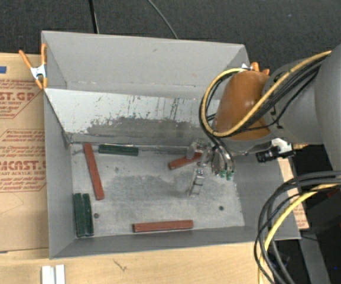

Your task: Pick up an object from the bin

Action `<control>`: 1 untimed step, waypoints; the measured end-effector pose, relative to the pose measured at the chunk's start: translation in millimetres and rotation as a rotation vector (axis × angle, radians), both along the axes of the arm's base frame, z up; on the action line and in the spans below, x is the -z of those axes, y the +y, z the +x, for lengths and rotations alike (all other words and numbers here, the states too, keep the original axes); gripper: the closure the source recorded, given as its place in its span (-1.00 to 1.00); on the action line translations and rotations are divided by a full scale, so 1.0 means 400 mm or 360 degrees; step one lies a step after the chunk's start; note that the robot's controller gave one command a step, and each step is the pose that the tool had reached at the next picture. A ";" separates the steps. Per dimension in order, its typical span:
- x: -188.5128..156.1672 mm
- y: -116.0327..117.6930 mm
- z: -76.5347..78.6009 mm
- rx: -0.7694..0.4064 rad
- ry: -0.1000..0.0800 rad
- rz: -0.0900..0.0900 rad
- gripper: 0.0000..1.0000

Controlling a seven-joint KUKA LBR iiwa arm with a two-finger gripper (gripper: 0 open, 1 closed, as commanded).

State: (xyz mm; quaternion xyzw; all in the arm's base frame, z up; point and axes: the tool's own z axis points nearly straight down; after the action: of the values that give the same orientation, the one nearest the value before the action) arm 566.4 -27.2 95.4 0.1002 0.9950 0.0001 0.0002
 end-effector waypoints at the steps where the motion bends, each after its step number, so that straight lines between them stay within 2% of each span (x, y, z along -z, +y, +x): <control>1: 0.000 0.000 0.000 0.0000 0.0000 0.0000 -1.00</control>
Offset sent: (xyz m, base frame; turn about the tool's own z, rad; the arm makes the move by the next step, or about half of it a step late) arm 0.0260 0.0074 -0.0254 -0.0947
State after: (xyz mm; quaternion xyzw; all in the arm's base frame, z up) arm 566.5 -27.2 95.4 0.1002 0.9950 0.0002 0.0002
